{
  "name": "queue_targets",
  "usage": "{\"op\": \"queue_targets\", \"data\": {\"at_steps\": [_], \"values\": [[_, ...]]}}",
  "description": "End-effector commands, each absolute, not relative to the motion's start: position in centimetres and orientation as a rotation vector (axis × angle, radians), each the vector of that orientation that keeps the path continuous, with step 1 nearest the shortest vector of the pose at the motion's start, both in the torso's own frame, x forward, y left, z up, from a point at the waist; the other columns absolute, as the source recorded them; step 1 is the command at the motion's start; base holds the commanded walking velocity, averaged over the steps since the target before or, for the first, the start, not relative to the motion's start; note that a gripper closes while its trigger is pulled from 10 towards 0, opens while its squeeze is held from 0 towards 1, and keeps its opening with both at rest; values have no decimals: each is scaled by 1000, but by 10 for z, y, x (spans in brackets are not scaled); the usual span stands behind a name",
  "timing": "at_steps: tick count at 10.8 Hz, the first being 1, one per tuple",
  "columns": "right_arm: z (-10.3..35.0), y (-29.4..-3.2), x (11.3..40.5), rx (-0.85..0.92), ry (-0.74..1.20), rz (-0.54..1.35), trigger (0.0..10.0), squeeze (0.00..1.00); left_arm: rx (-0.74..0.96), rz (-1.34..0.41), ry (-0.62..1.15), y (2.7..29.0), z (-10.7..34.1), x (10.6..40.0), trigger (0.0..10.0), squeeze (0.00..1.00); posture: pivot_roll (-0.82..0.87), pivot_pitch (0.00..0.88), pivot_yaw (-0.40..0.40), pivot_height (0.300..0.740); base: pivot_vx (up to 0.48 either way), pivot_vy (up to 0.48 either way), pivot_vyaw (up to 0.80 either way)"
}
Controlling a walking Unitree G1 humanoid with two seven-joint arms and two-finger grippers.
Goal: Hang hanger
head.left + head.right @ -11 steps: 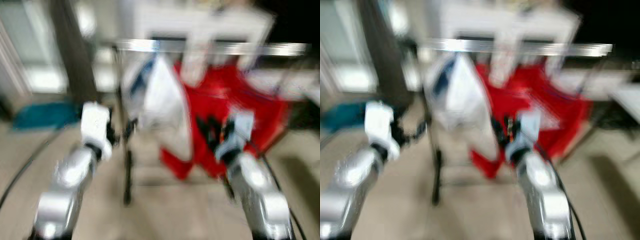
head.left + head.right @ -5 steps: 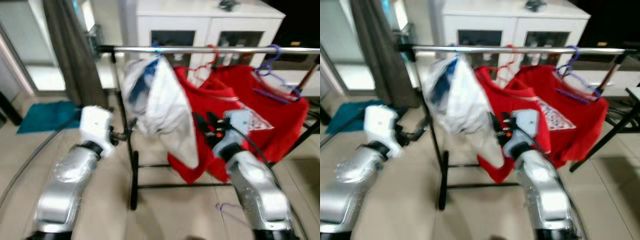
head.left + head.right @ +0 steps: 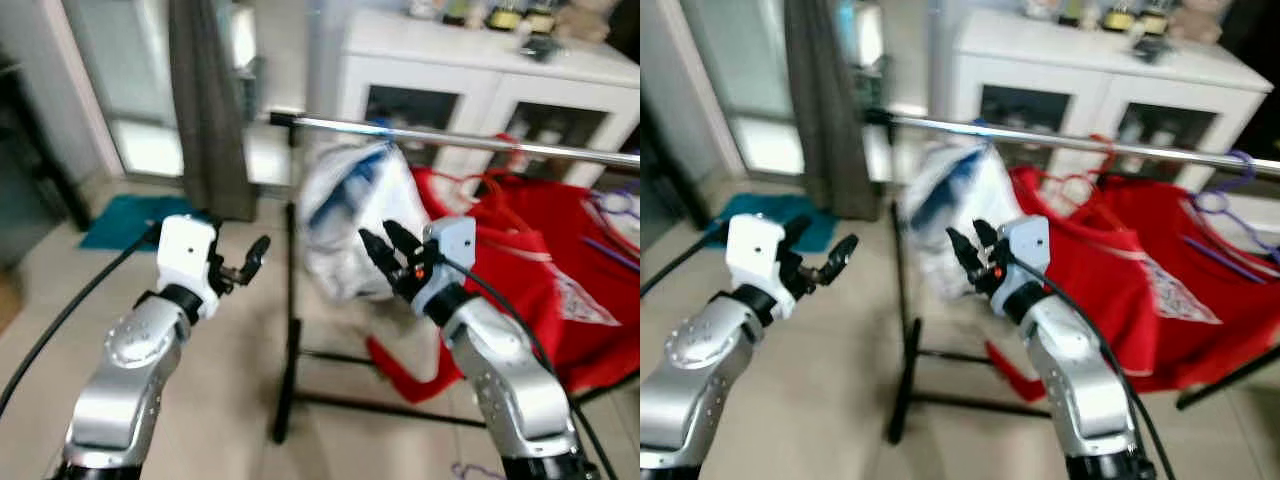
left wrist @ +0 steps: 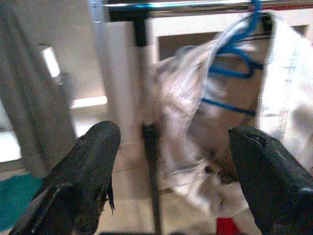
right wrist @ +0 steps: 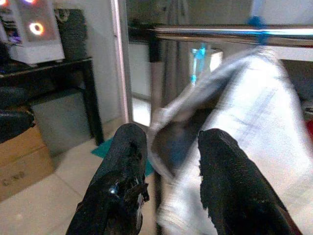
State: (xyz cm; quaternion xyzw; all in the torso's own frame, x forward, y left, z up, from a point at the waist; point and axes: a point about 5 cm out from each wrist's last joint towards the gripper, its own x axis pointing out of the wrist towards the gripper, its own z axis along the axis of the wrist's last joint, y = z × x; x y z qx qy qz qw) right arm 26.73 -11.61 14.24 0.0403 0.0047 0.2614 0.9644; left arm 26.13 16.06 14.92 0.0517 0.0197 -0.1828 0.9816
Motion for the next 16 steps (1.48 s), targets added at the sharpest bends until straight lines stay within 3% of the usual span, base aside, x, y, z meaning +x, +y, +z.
{"op": "queue_targets", "data": {"at_steps": [1,6,7,8,13,16], "values": [[147,-118,268,62,-14,534,10000,0,120,-383,24,156,153,260,10000,0,-20,0,-43,740,349,0,0],[153,-112,262,120,-29,642,10000,0,148,-428,42,153,149,255,10000,0,-13,0,-54,740,262,0,0],[154,-108,257,148,-26,708,10000,251,147,-433,46,153,148,253,10000,0,-13,0,-56,740,0,0,0],[155,-106,254,150,-25,743,10000,1000,154,-439,48,154,147,253,10000,0,-13,0,-56,740,0,0,0],[155,-92,252,28,43,874,10000,1000,383,-544,132,162,135,245,10000,0,-8,0,-85,740,0,0,0],[156,-76,259,6,49,892,10000,1000,393,-583,142,161,134,239,10000,0,12,0,-78,740,0,0,0]]}}
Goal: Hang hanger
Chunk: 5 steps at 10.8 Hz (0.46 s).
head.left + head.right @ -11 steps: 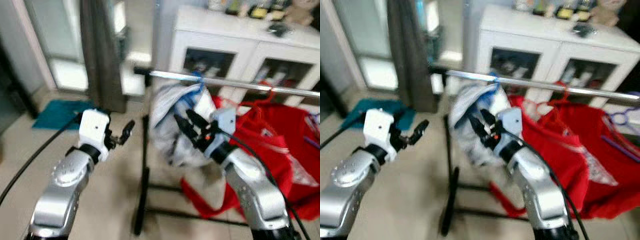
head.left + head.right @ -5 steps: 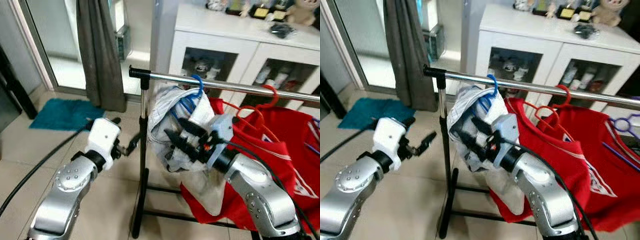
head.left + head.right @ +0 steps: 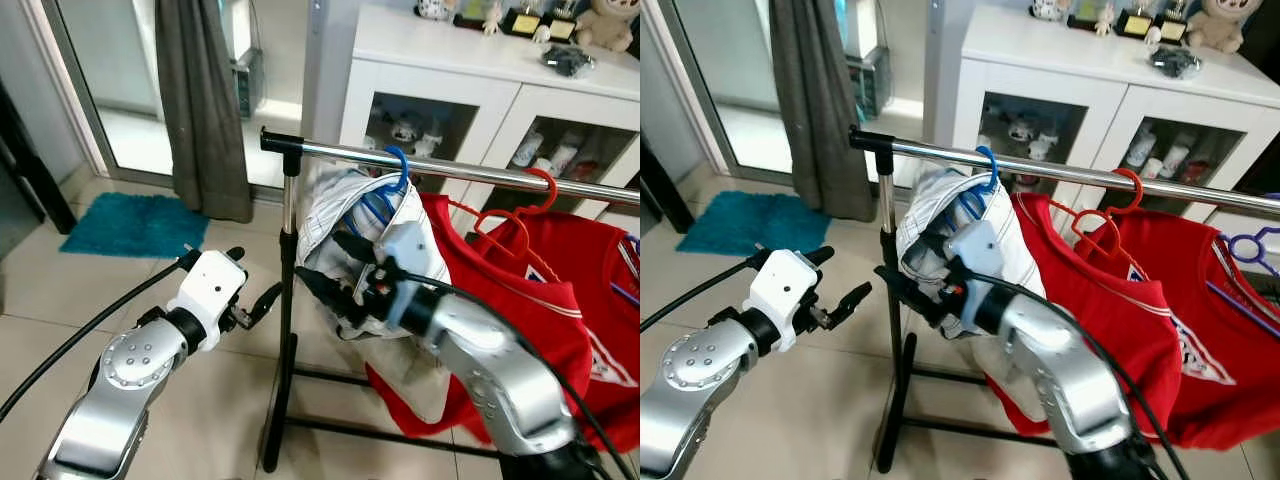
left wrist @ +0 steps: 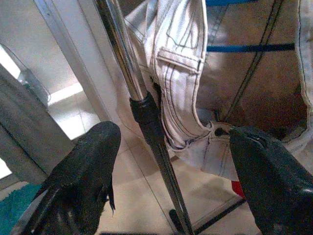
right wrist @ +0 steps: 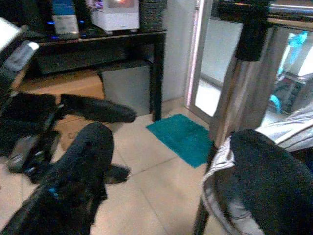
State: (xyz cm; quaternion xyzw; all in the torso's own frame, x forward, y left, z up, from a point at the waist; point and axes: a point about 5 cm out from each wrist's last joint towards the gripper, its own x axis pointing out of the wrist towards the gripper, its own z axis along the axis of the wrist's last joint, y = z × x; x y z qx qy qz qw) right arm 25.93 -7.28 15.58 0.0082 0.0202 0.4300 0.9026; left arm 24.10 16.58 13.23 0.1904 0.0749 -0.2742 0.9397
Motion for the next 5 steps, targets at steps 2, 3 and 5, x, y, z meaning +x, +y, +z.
{"op": "queue_targets", "data": {"at_steps": [2,3,5], "values": [[157,-67,268,-24,62,817,10000,235,411,-589,150,161,136,237,10000,0,38,0,-82,740,0,0,0],[154,-65,278,-89,67,728,10000,0,415,-596,154,160,135,235,10000,0,41,0,-77,740,0,0,0],[153,-74,293,-203,68,554,10000,0,433,-614,162,159,134,235,10000,0,36,0,-69,740,0,0,0]]}}
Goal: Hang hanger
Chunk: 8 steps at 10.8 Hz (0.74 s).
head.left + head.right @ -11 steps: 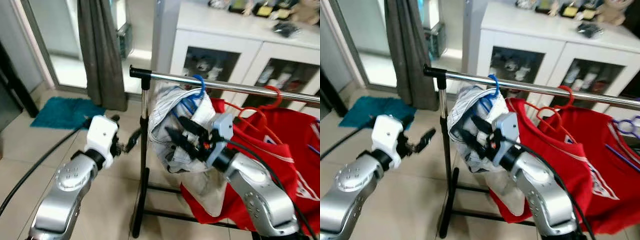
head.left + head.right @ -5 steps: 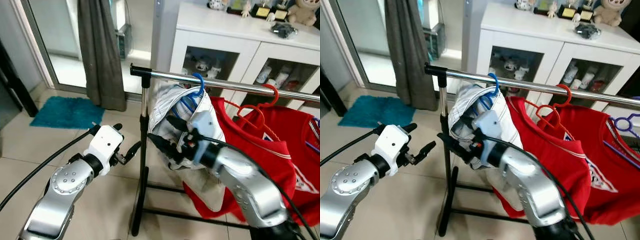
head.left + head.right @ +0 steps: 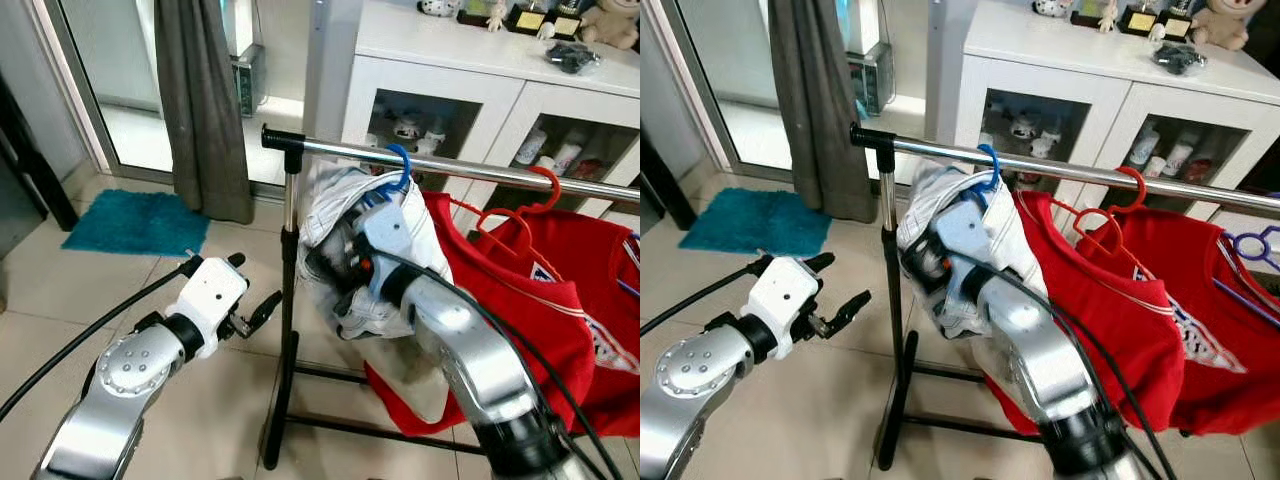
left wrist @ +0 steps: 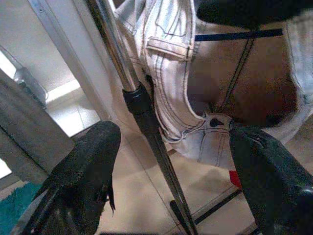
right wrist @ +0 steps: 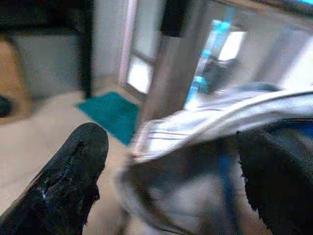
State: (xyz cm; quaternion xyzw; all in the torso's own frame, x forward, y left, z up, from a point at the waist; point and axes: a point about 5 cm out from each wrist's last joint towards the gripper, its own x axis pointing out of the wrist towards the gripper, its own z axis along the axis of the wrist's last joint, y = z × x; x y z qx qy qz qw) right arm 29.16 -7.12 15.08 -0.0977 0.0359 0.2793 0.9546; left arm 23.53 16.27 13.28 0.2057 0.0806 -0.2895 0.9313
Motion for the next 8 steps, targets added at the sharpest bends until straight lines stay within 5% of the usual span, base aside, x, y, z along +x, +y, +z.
{"op": "queue_targets", "data": {"at_steps": [1,3,8], "values": [[152,-80,297,-227,72,498,10000,0,434,-617,161,158,134,235,10000,0,37,0,-67,740,0,0,0],[156,-100,305,-280,50,340,10000,0,439,-618,164,158,135,235,10000,0,39,0,-65,740,0,0,0],[160,-108,306,-334,38,289,10000,0,441,-621,166,157,134,237,10000,0,27,0,-69,740,0,0,0]]}}
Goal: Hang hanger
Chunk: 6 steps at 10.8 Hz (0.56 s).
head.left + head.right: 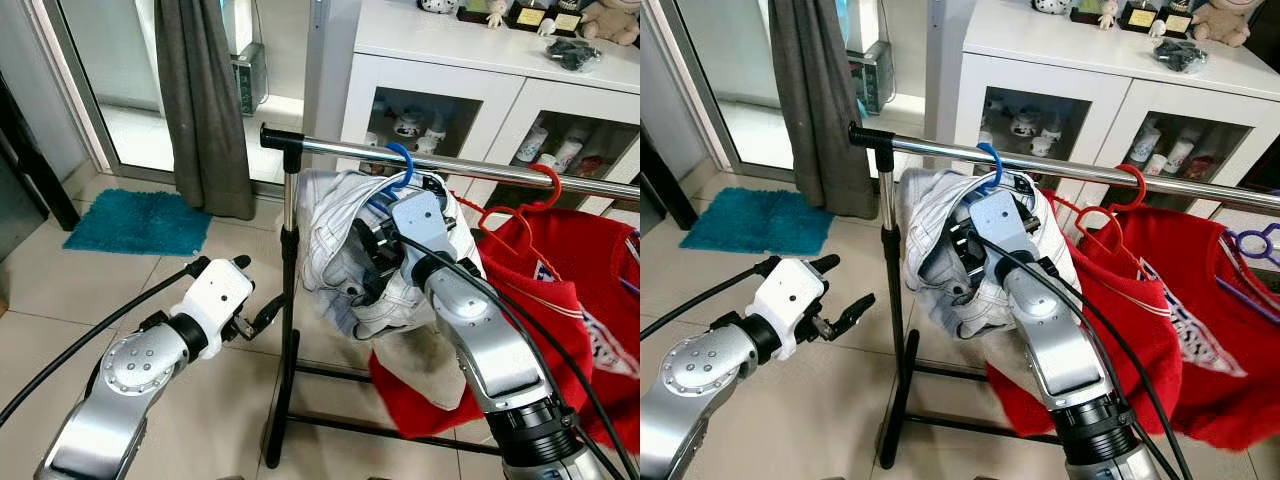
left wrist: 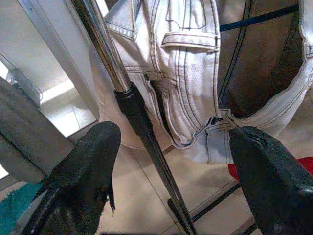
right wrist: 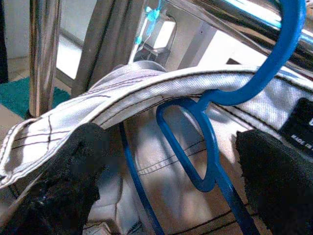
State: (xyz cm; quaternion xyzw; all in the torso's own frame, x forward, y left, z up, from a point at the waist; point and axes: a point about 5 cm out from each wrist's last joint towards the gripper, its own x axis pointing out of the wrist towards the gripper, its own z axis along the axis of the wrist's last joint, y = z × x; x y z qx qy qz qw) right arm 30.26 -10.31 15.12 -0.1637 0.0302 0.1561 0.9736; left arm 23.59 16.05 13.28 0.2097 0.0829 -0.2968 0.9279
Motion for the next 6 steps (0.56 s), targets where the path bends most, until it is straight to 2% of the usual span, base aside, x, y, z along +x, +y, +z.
{"op": "queue_targets", "data": {"at_steps": [1,6], "values": [[159,-108,307,-333,41,297,10000,0,441,-621,165,157,134,237,10000,0,27,0,-69,740,0,0,0],[164,-143,332,-420,120,361,10000,0,439,-616,165,154,130,237,10000,0,20,0,-101,740,0,0,0]]}}
